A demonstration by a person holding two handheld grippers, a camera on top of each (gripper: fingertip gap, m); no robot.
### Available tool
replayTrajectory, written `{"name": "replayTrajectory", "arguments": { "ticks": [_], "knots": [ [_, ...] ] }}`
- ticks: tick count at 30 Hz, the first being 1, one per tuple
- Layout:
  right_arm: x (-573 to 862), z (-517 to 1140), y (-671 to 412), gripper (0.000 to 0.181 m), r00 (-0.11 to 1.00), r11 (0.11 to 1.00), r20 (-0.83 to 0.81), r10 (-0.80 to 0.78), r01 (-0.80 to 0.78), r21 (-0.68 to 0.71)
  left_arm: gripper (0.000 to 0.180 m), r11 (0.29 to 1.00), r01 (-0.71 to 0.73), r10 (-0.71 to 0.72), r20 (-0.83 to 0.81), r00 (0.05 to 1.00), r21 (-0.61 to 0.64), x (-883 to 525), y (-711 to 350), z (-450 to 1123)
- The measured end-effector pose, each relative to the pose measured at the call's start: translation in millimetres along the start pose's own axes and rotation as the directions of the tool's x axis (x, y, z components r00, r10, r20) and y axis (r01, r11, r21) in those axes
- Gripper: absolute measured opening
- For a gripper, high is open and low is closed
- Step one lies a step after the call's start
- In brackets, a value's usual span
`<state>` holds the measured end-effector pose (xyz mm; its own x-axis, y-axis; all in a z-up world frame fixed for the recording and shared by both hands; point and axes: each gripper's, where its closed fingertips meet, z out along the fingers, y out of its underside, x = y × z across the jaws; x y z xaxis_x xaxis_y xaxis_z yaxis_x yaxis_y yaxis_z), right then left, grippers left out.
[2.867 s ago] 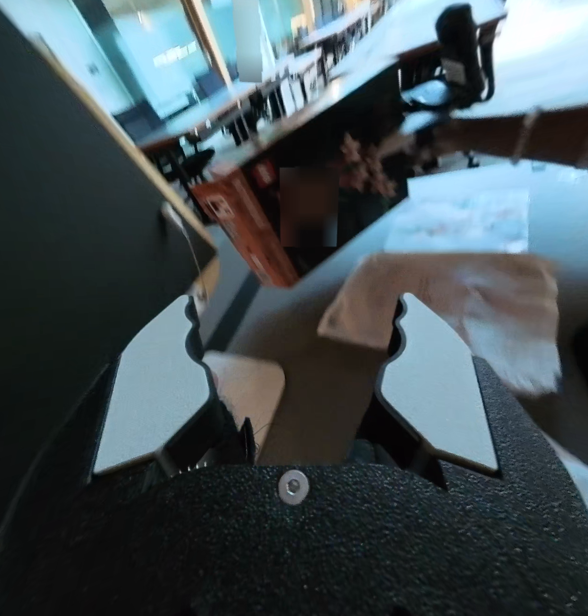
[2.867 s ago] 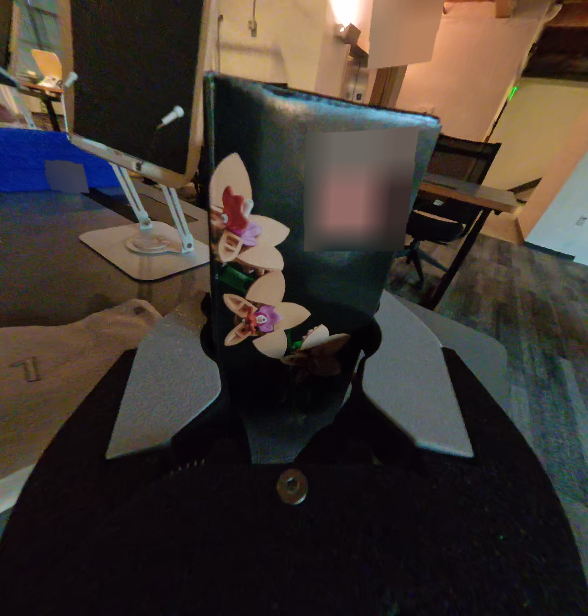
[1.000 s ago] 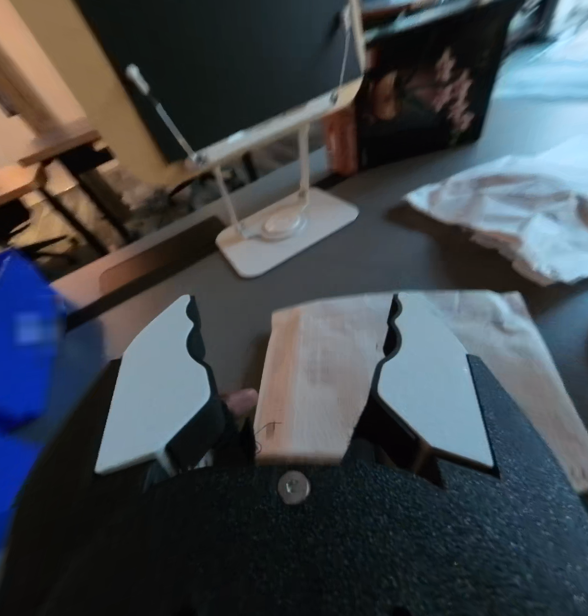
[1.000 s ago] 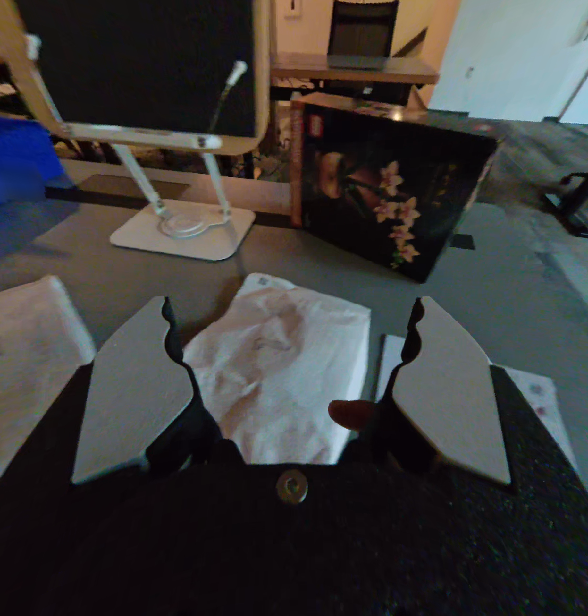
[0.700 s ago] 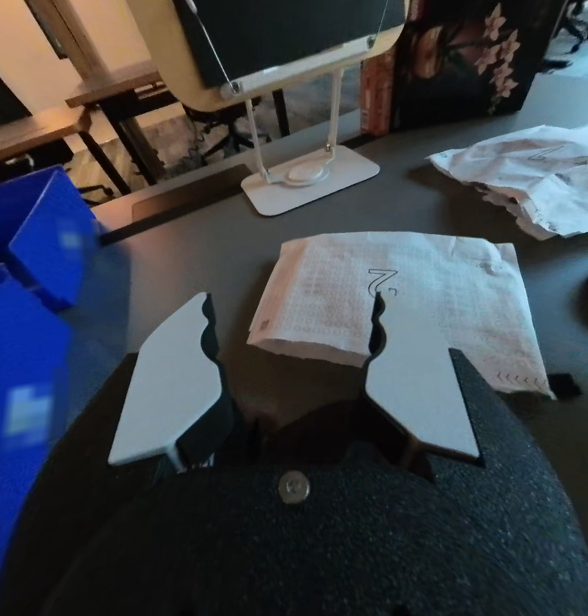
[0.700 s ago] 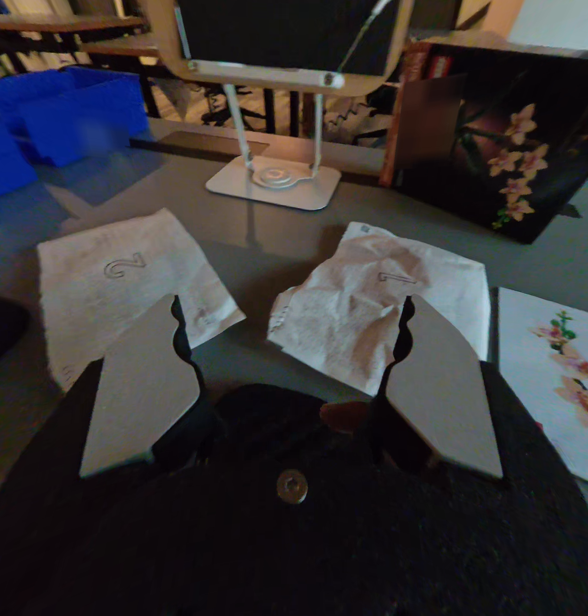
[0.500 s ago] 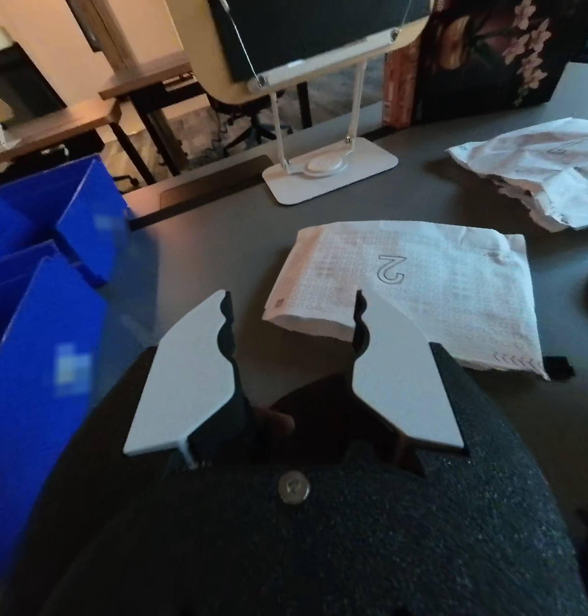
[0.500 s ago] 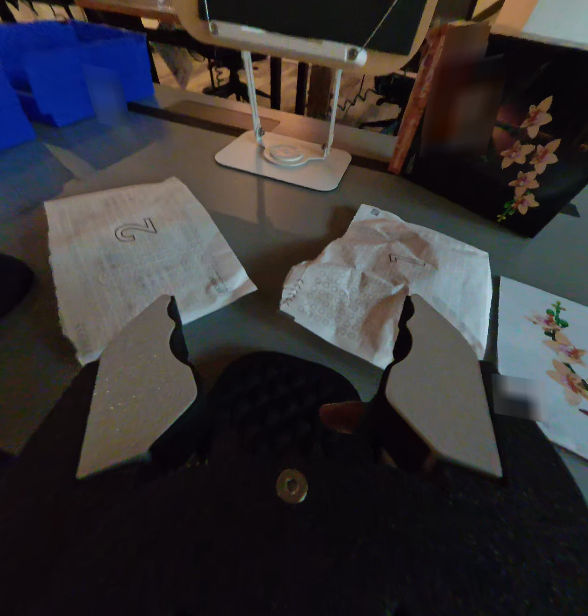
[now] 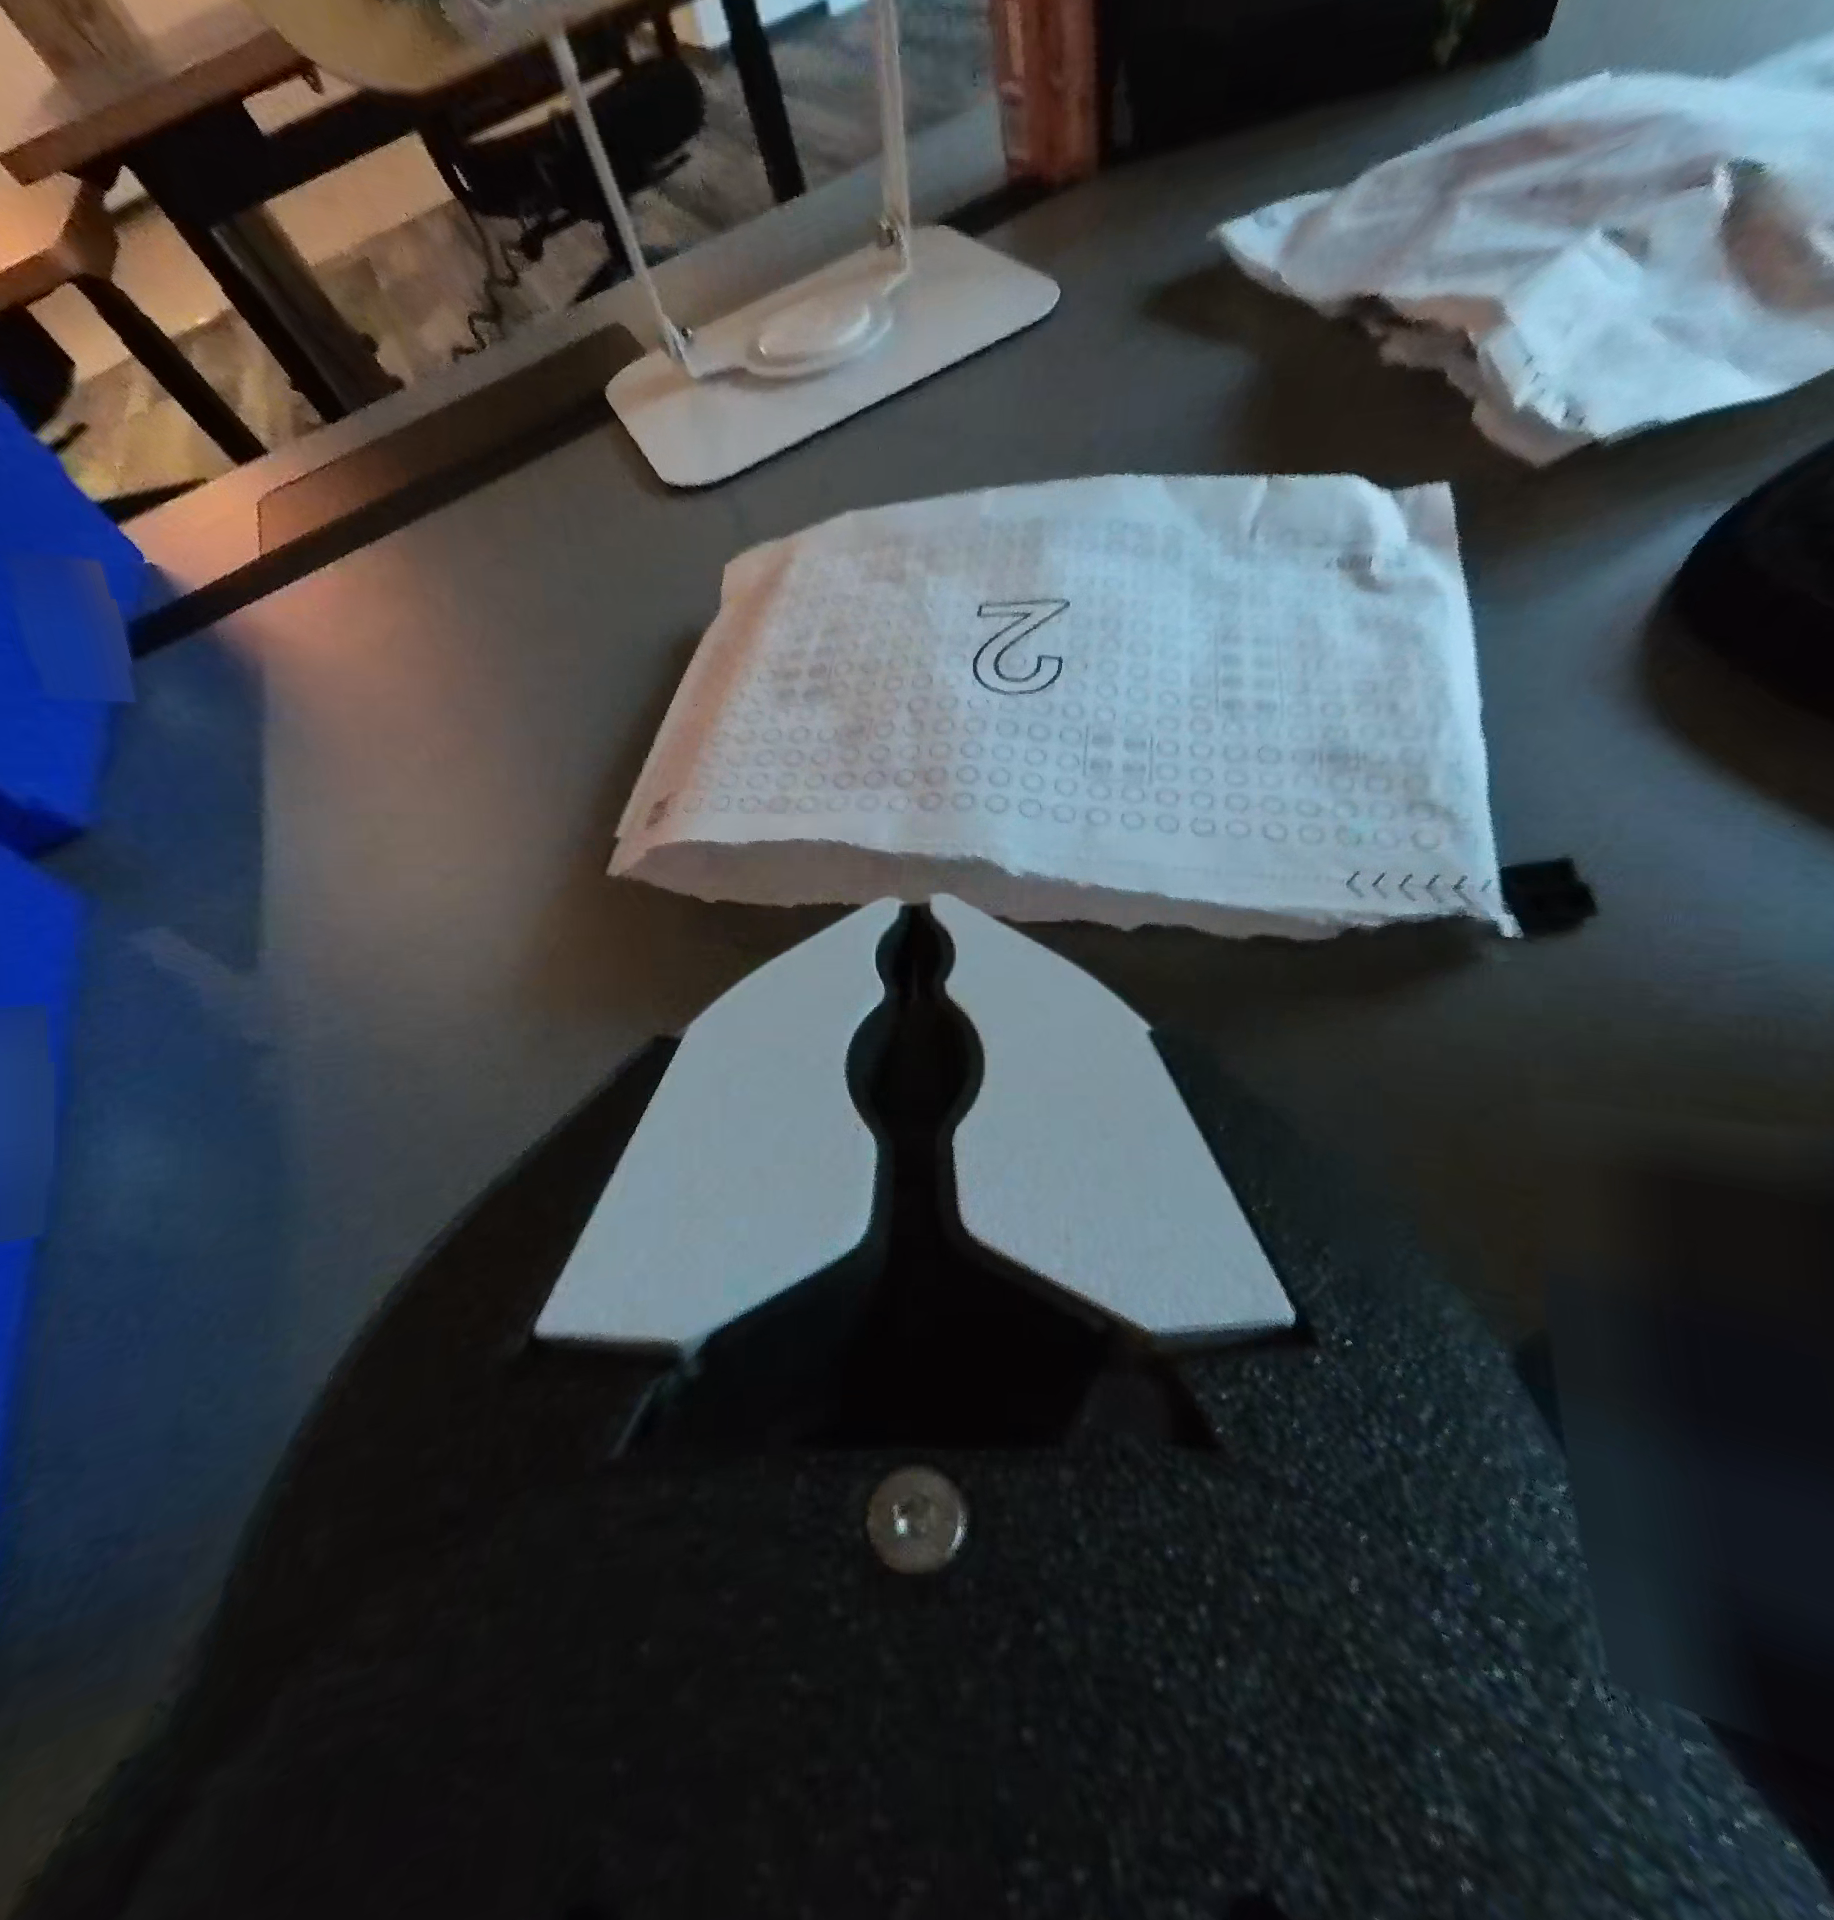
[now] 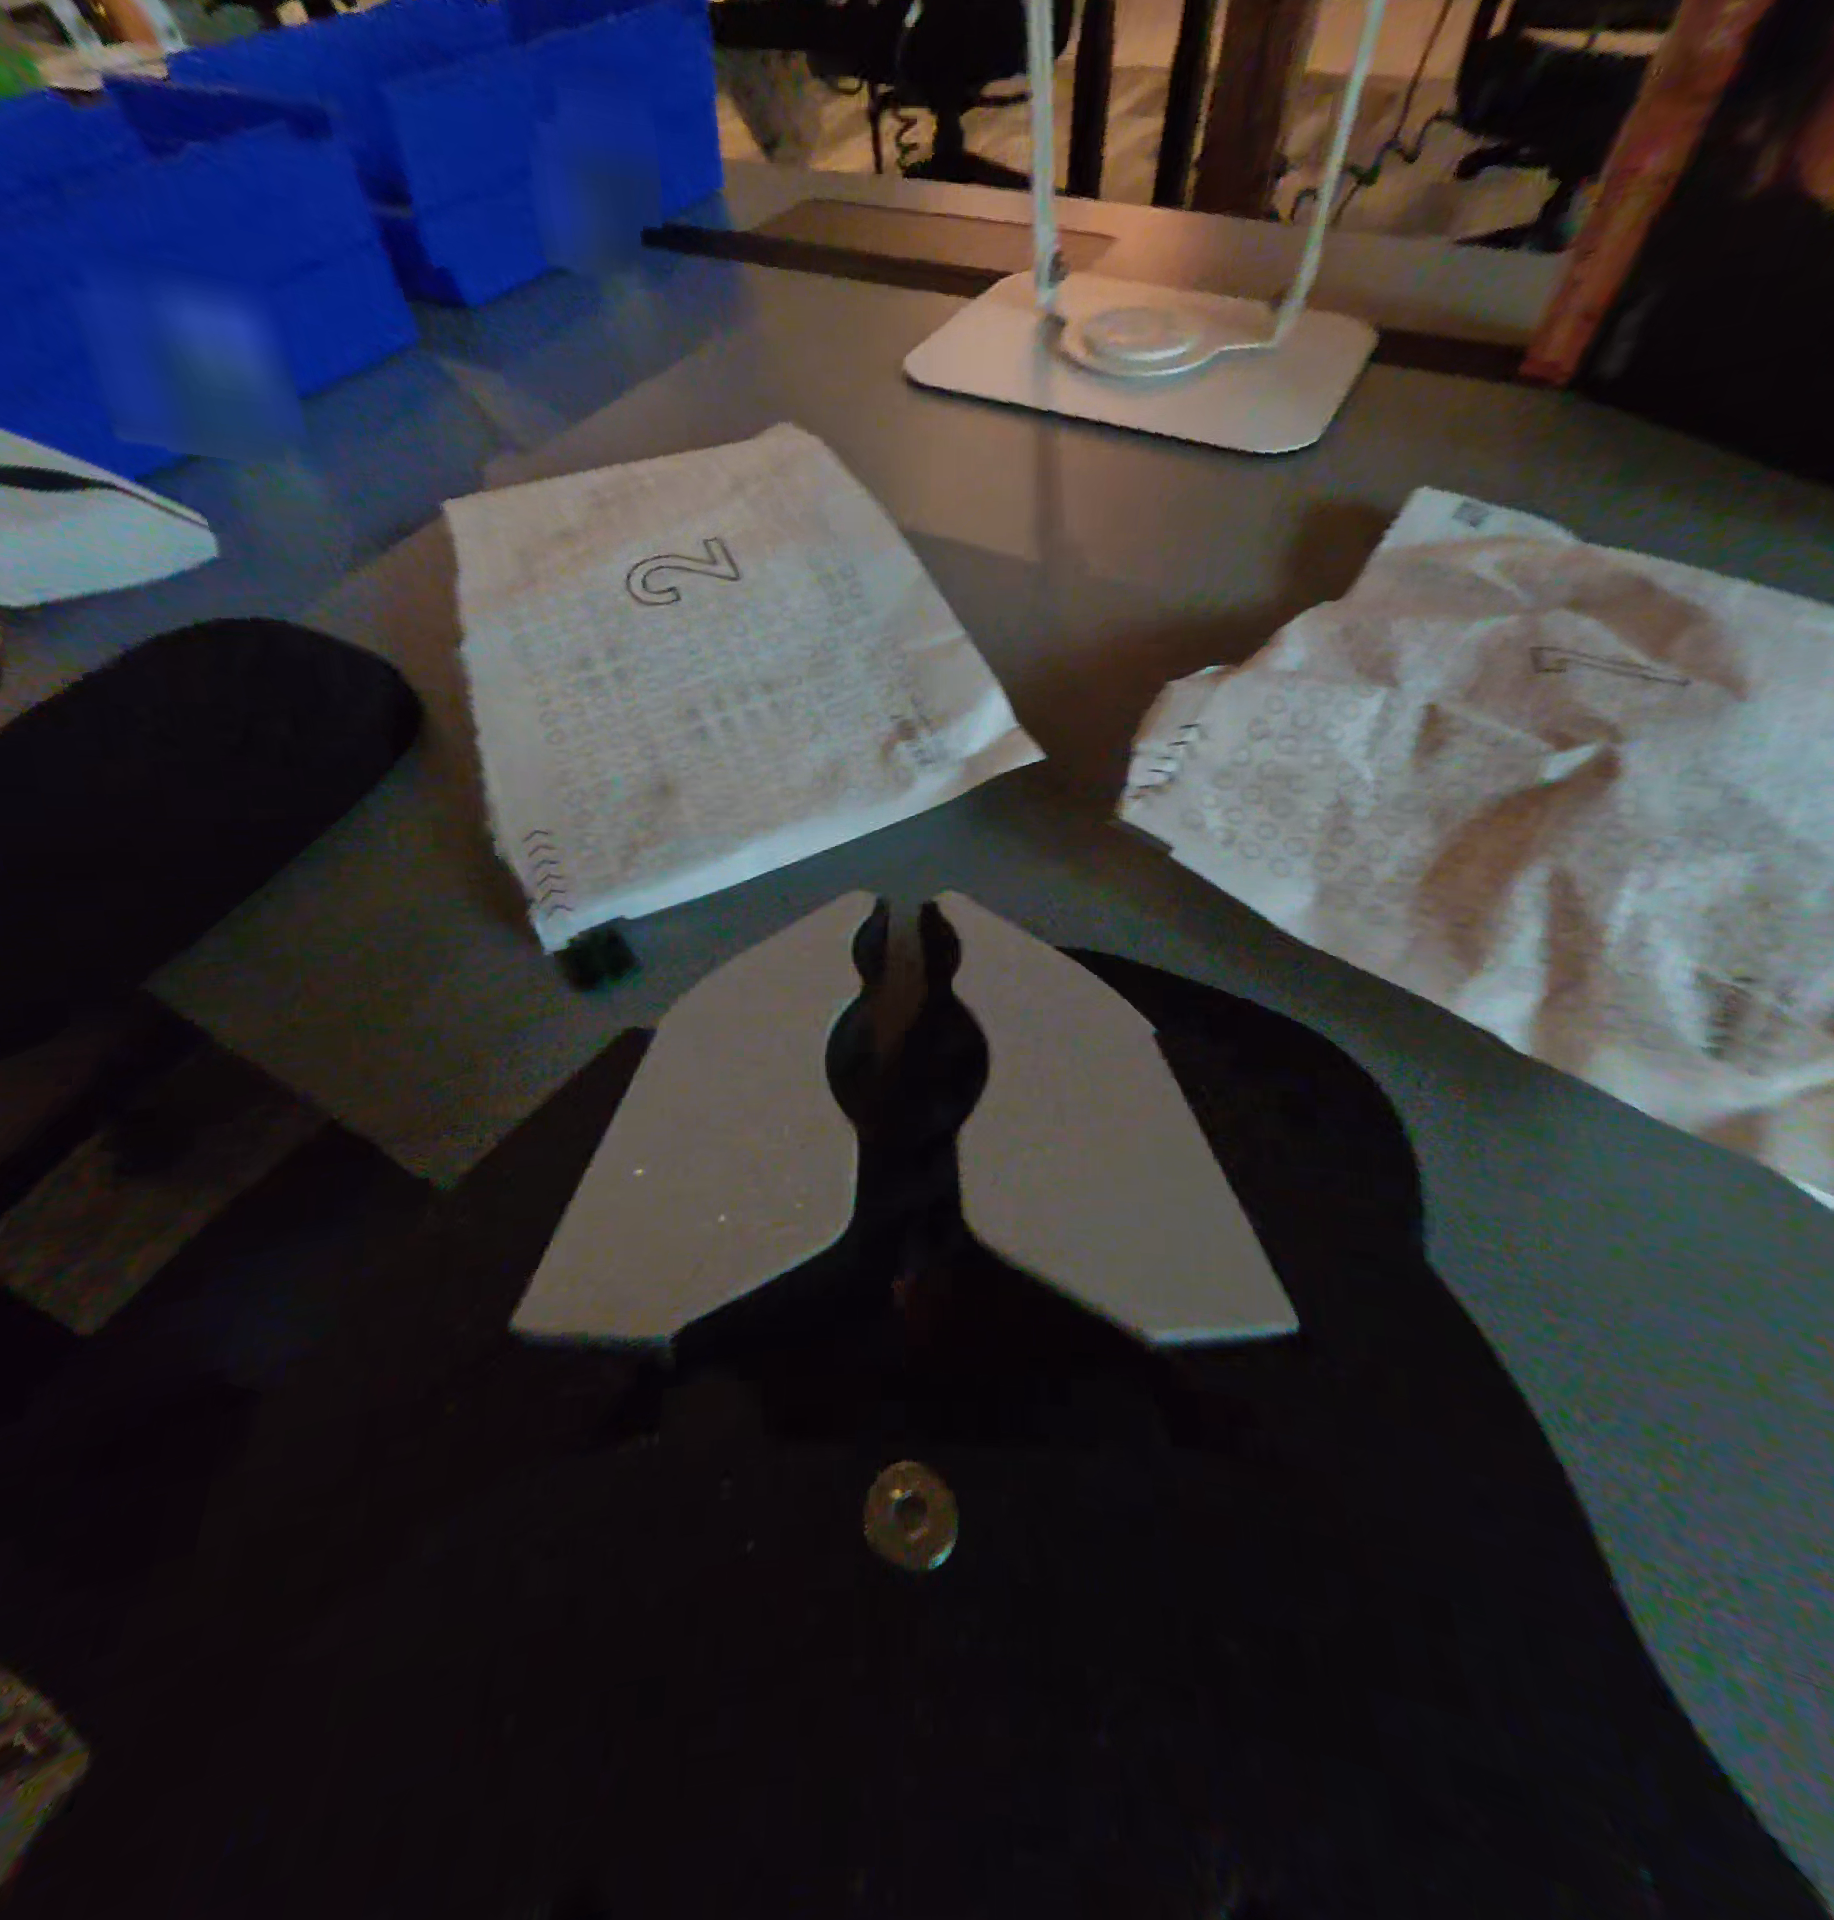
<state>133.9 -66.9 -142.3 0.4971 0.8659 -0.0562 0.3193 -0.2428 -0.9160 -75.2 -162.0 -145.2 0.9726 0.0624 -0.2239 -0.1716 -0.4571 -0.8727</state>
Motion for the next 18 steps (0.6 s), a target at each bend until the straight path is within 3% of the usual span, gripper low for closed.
{"name": "replayTrajectory", "arguments": {
  "ticks": [6, 7, 9, 11, 12, 13, 17, 18],
  "knots": [
    [-18.4, 25.2, 14.3, 0.004, 0.997, 0.995, 0.076, -0.032, 0.039, -0.093, 0.006, 0.999, 0.040, -0.040, -0.026, 0.999, -0.014, 2.6, 11.3, 14.9],
    [-16.5, 26.3, 11.0, 0.010, 0.998, 0.997, 0.061, -0.029, 0.033, -0.065, 0.020, 0.999, 0.045, -0.045, -0.014, 0.999, -0.010, 0.0, 11.7, 15.4],
    [-17.7, 27.1, 9.2, 0.045, 0.997, 0.999, 0.069, -0.027, 0.030, -0.038, 0.082, 0.998, 0.068, -0.068, 0.000, 0.998, 0.001, -5.1, 10.6, 15.2],
    [-17.1, 25.4, 15.8, 0.049, 0.996, 0.997, 0.077, -0.036, 0.041, -0.071, 0.073, 0.997, 0.083, -0.083, -0.013, 0.996, -0.003, -7.5, 10.9, 12.7],
    [-13.8, 22.5, 14.1, 0.007, 0.997, 0.997, 0.057, -0.050, 0.053, -0.048, 0.020, 0.997, 0.072, -0.071, -0.008, 0.997, 0.042, -9.8, 7.4, 7.9],
    [-10.7, 19.8, 10.4, 0.003, 0.998, 0.999, 0.037, -0.052, 0.053, -0.015, 0.000, 0.994, 0.074, -0.075, 0.008, 0.997, 0.081, -13.7, 3.3, 4.8],
    [-2.9, 14.3, 8.7, 0.004, 0.999, 0.999, 0.014, -0.035, 0.035, -0.007, 0.000, 0.999, 0.018, -0.020, 0.047, 0.999, 0.036, -15.8, 8.2, 6.2],
    [1.8, 12.3, 4.8, 0.012, 0.999, 0.999, -0.020, -0.045, 0.046, 0.020, 0.000, 0.999, 0.017, -0.019, 0.045, 0.999, 0.039, -12.8, 6.7, 7.2]
  ]
}}
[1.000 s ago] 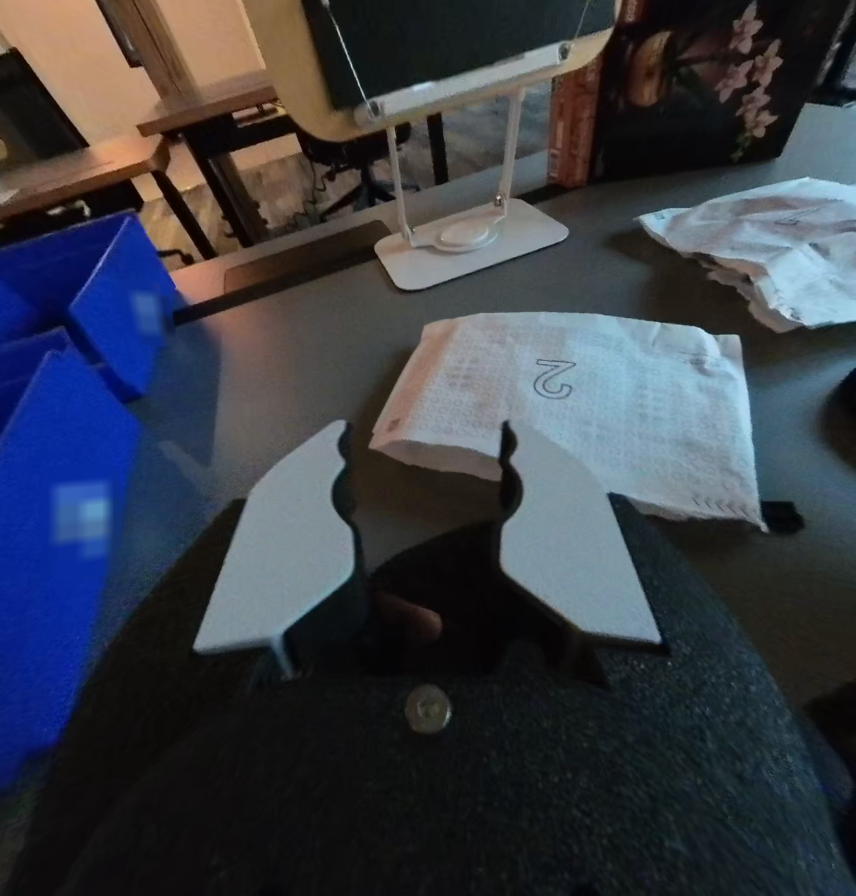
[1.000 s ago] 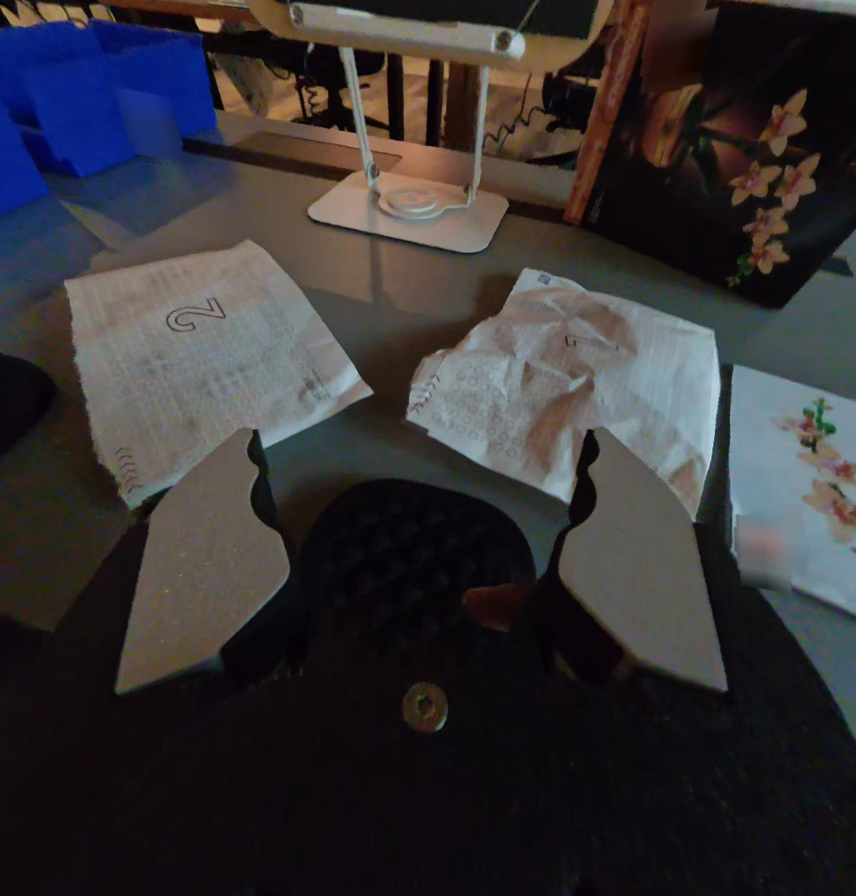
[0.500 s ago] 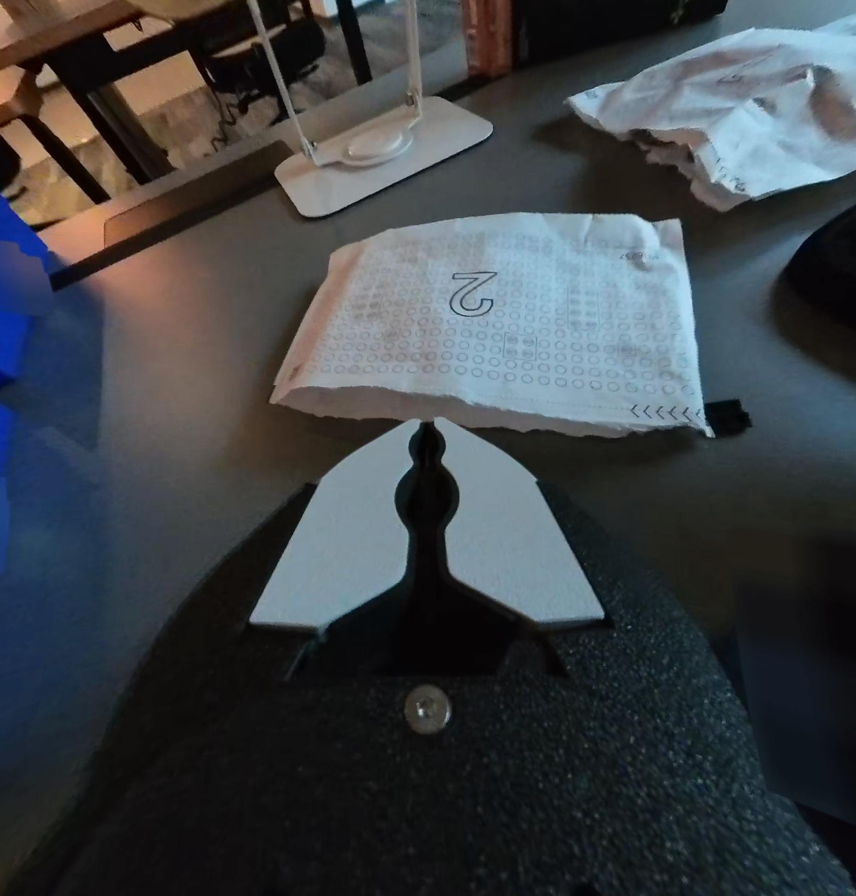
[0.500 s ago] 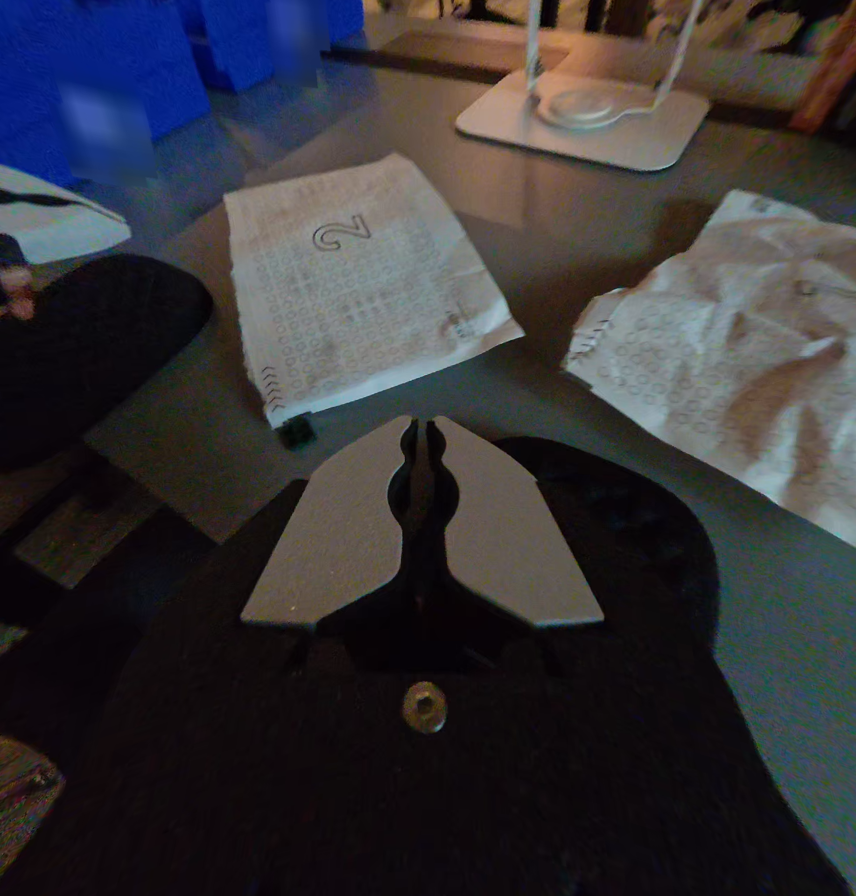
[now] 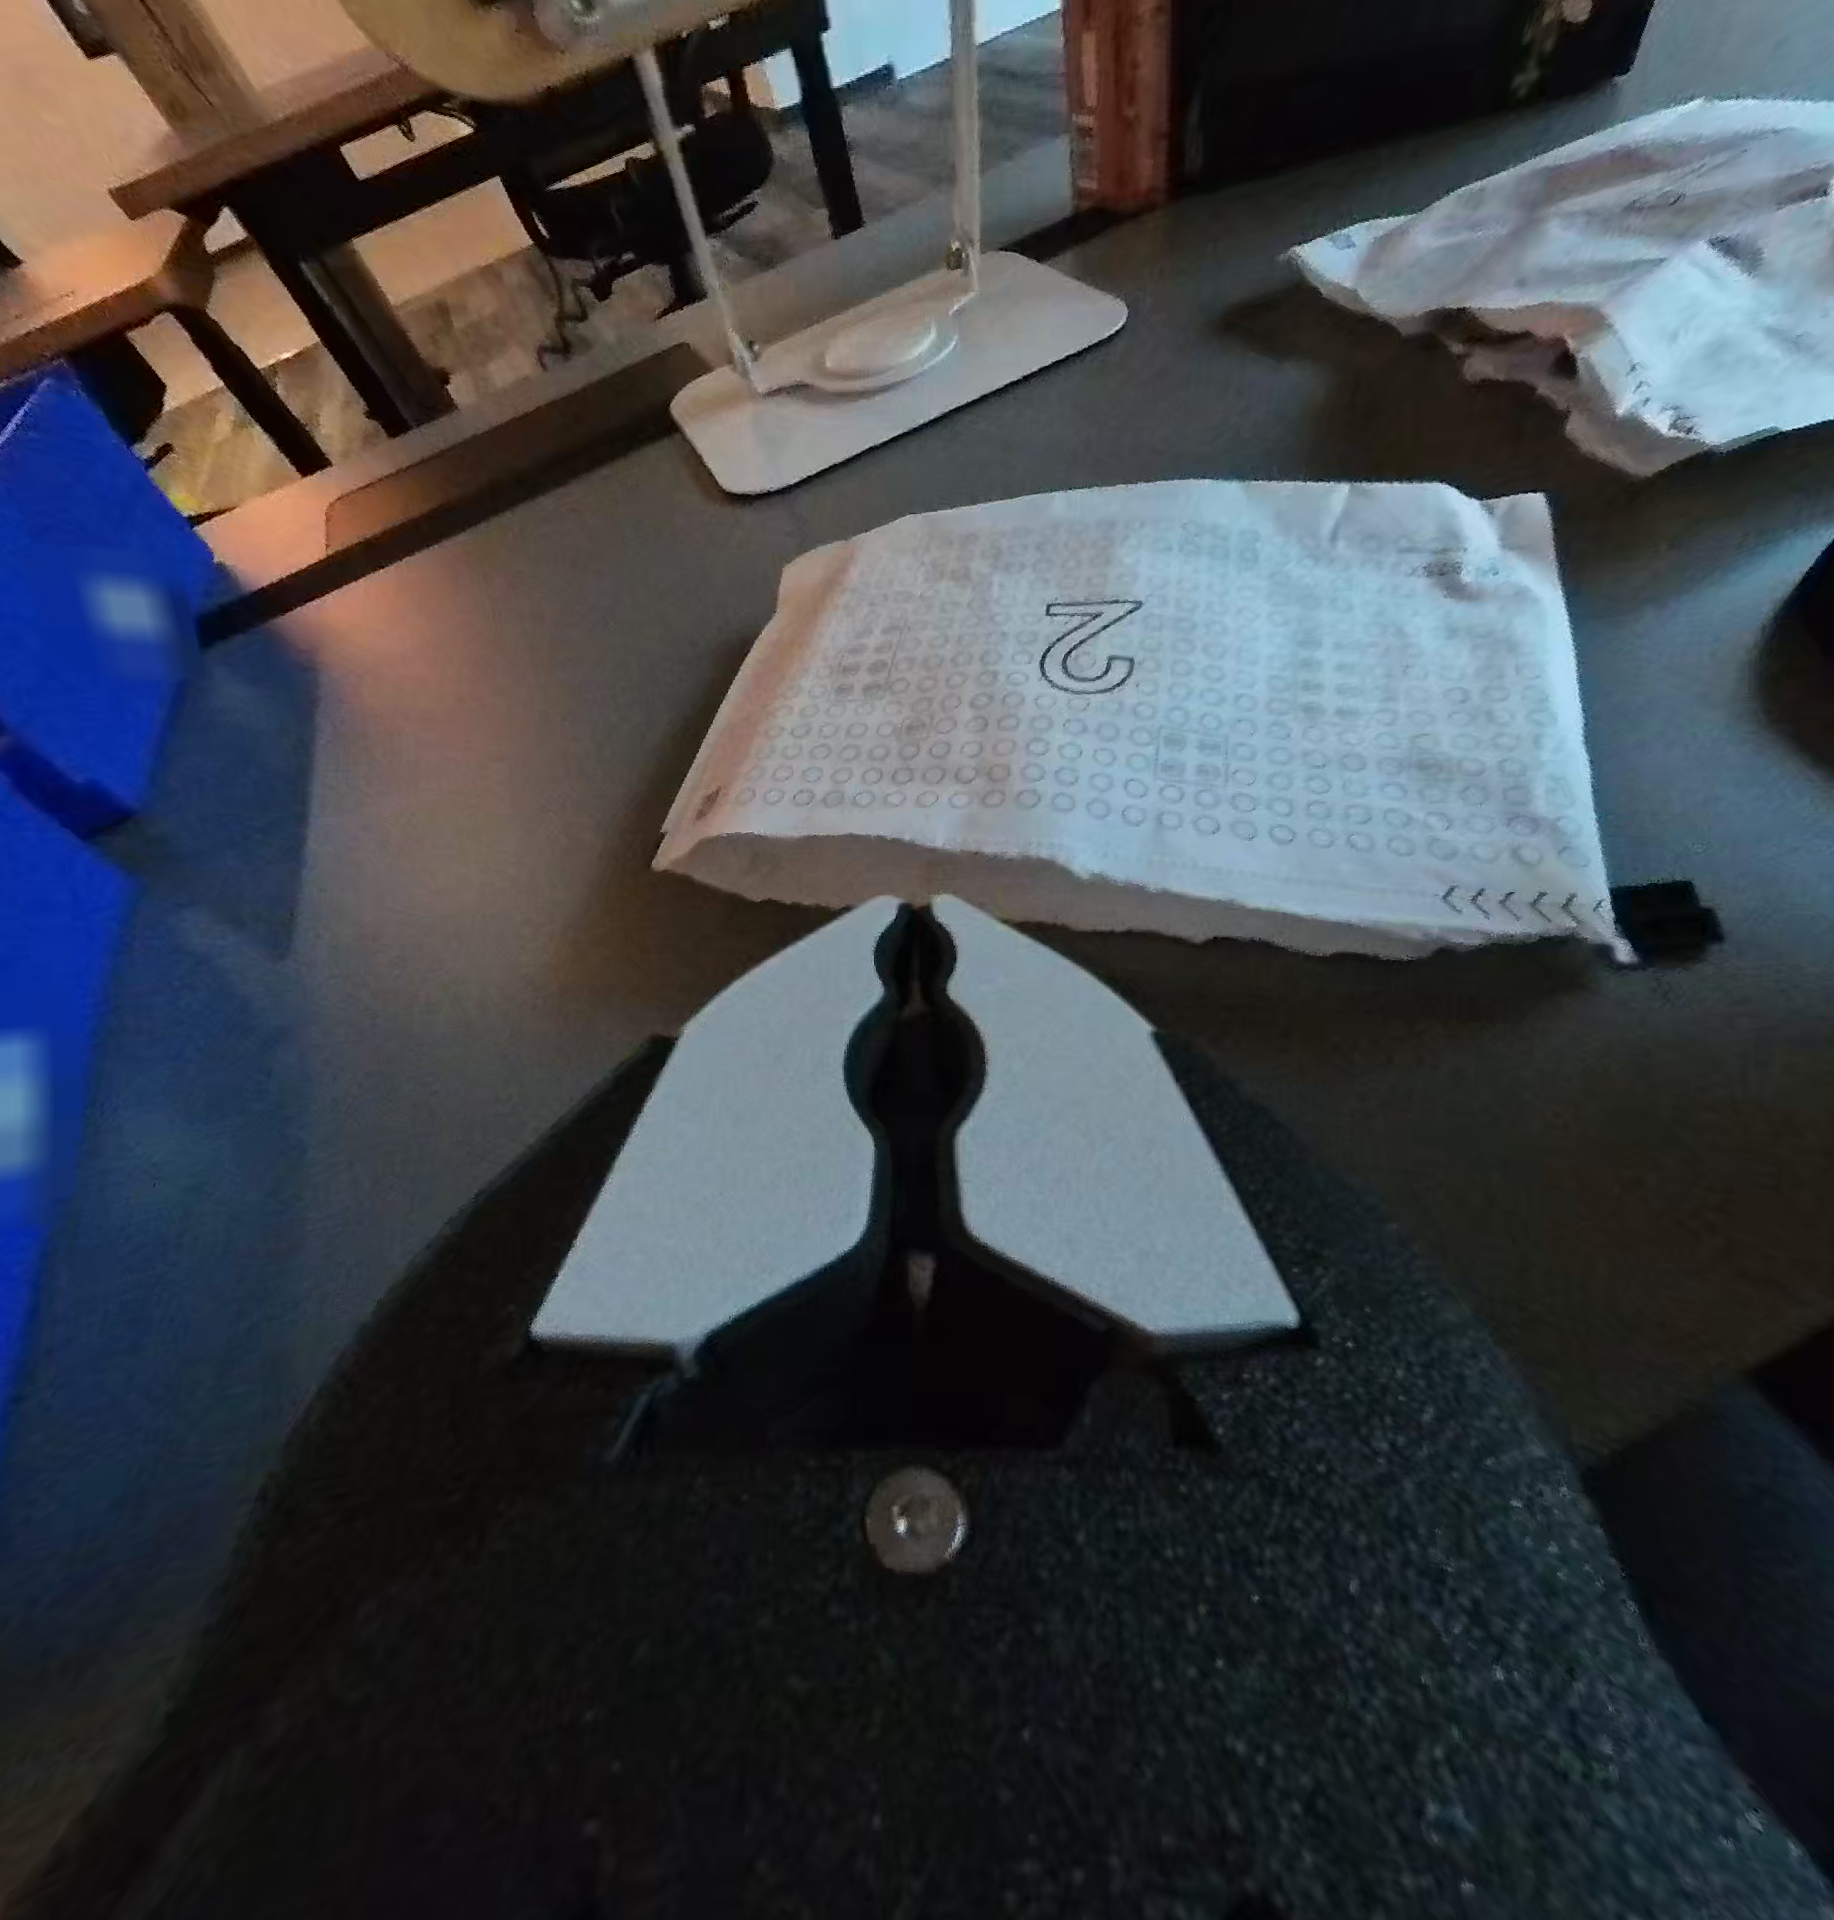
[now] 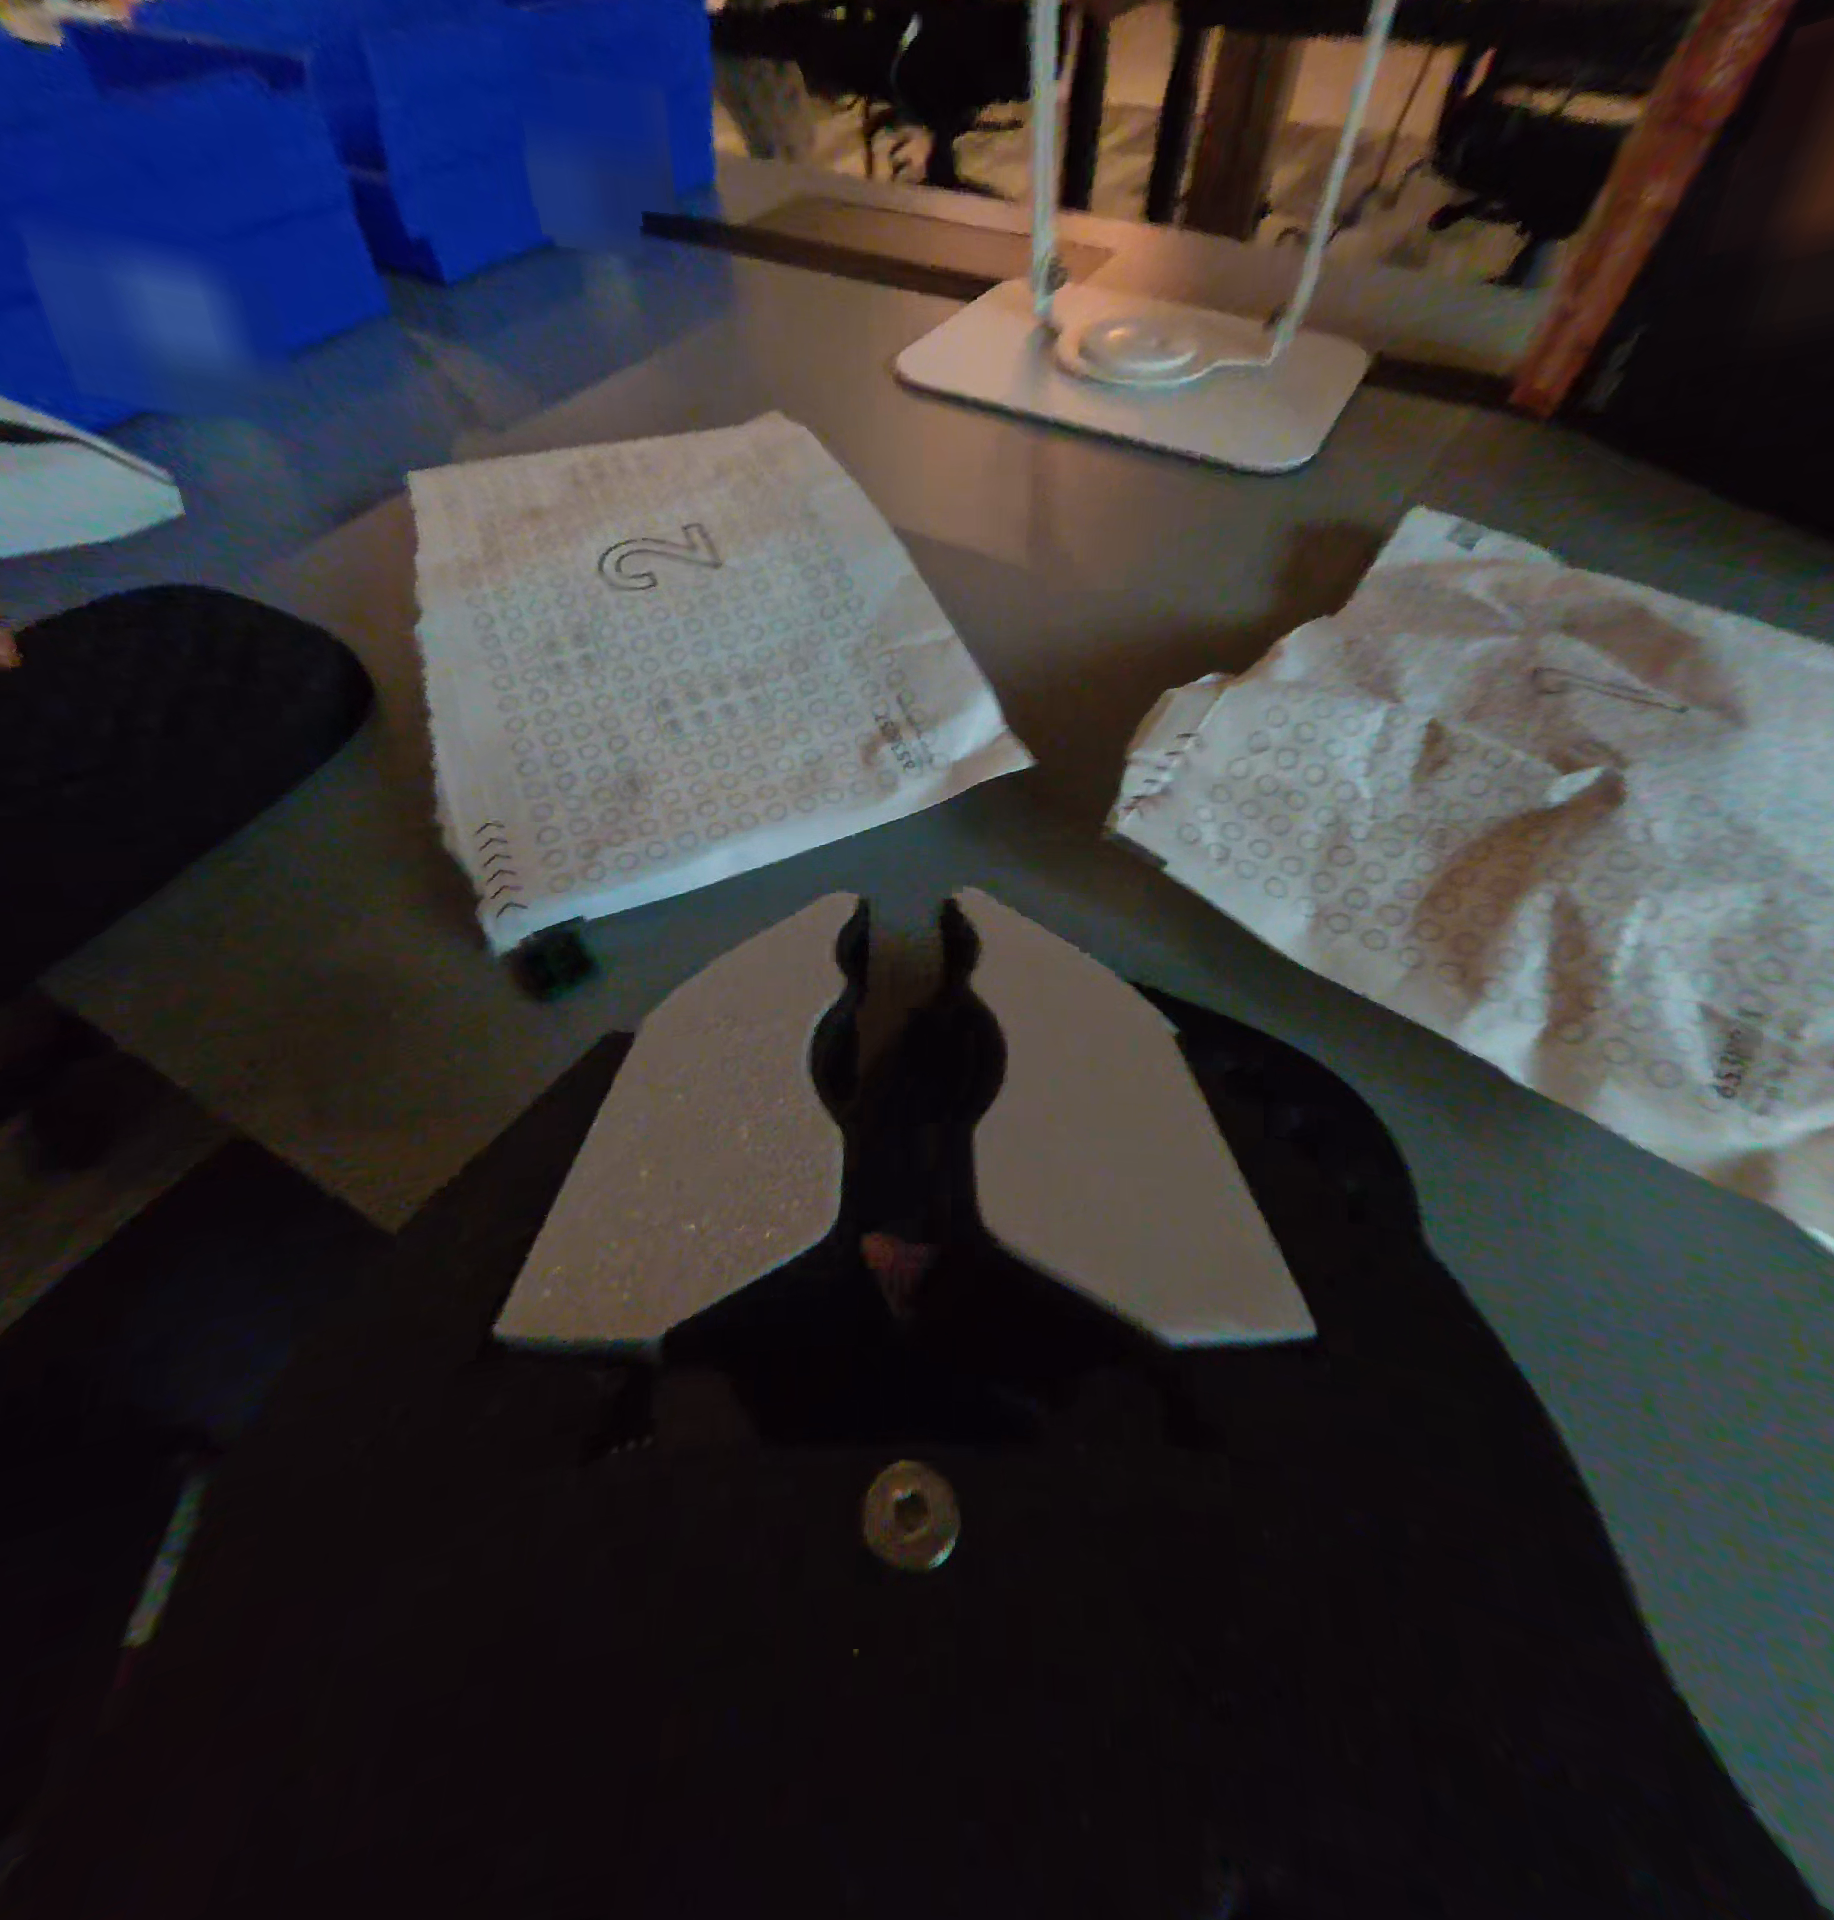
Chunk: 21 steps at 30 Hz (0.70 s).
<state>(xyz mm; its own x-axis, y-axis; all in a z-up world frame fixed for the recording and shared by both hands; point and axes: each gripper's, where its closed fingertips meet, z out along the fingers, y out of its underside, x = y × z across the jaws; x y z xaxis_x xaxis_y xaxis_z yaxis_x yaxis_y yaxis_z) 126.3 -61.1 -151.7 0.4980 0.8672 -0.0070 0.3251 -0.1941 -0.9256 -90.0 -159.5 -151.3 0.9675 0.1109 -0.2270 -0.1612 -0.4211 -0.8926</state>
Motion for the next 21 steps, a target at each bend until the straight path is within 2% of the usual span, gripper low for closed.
{"name": "replayTrajectory", "arguments": {
  "ticks": [1, 3, 5, 7, 10, 17, 19, 21],
  "knots": [
    [-0.7, -1.2, -2.0, 0.034, 0.999, 0.999, 0.001, -0.032, 0.032, 0.011, 0.018, 1.000, -0.002, 0.002, -0.014, 1.000, -0.011, 5.0, -0.2, 1.0],
    [-2.5, 0.5, 3.2, 0.094, 0.996, 0.995, 0.008, -0.091, 0.092, -0.041, 0.090, 0.995, -0.010, 0.004, -0.058, 0.998, -0.094, 15.9, 6.5, 6.8],
    [0.3, 3.2, 8.6, 0.113, 0.991, 0.987, -0.024, -0.131, 0.128, -0.095, 0.109, 0.992, -0.006, -0.005, -0.084, 0.996, -0.126, 24.8, 12.1, 8.3],
    [2.3, 3.4, 6.4, 0.112, 0.986, 0.985, -0.056, -0.155, 0.150, -0.080, 0.105, 0.995, 0.003, -0.011, -0.070, 0.997, -0.104, 25.3, 10.1, 10.0],
    [-1.6, 4.8, 7.5, 0.110, 0.991, 0.988, -0.041, -0.127, 0.123, -0.092, 0.098, 0.990, -0.031, 0.019, -0.094, 0.995, -0.135, 30.2, 16.3, 11.0],
    [-3.9, 6.9, 12.4, 0.106, 0.996, 0.991, -0.017, -0.087, 0.085, -0.105, 0.059, 0.964, -0.242, 0.218, -0.192, 0.957, -0.110, 22.3, 2.0, 31.2],
    [-2.1, 6.0, 10.0, 0.106, 0.995, 0.991, -0.027, -0.094, 0.091, -0.098, 0.055, 0.903, -0.385, 0.338, -0.239, 0.910, -0.189, 14.8, 11.5, 40.2],
    [-0.9, 4.5, 8.2, 0.105, 0.995, 0.992, -0.029, -0.093, 0.090, -0.094, 0.057, 0.793, -0.558, 0.498, -0.268, 0.825, -0.245, 2.6, 21.2, 45.8]
  ]
}}
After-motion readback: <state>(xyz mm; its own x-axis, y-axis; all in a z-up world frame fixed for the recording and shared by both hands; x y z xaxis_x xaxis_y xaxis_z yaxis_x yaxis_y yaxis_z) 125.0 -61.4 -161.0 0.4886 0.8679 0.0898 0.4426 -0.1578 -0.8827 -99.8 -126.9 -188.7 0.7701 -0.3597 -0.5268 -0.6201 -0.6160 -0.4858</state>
